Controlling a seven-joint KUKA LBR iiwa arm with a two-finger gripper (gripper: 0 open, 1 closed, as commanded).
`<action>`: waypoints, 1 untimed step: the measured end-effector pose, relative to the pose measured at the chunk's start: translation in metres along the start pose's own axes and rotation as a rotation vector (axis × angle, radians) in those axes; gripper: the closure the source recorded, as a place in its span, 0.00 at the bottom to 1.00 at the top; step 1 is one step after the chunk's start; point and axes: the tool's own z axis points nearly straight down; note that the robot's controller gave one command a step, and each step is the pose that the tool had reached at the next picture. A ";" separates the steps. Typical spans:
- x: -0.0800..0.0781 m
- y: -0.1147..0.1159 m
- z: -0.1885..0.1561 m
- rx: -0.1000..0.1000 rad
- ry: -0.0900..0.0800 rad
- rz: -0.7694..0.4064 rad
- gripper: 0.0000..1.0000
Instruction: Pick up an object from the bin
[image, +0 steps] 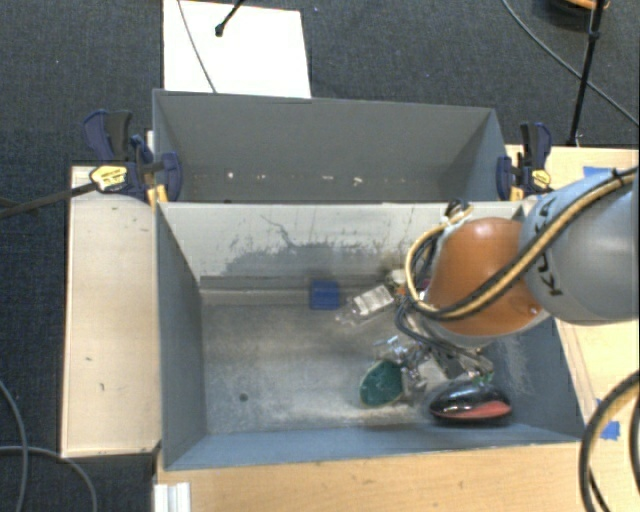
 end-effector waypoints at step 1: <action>0.021 0.012 -0.215 0.005 -0.010 -0.002 1.00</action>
Offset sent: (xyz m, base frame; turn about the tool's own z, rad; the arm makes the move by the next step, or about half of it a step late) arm -0.0256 0.0019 0.2103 -0.0078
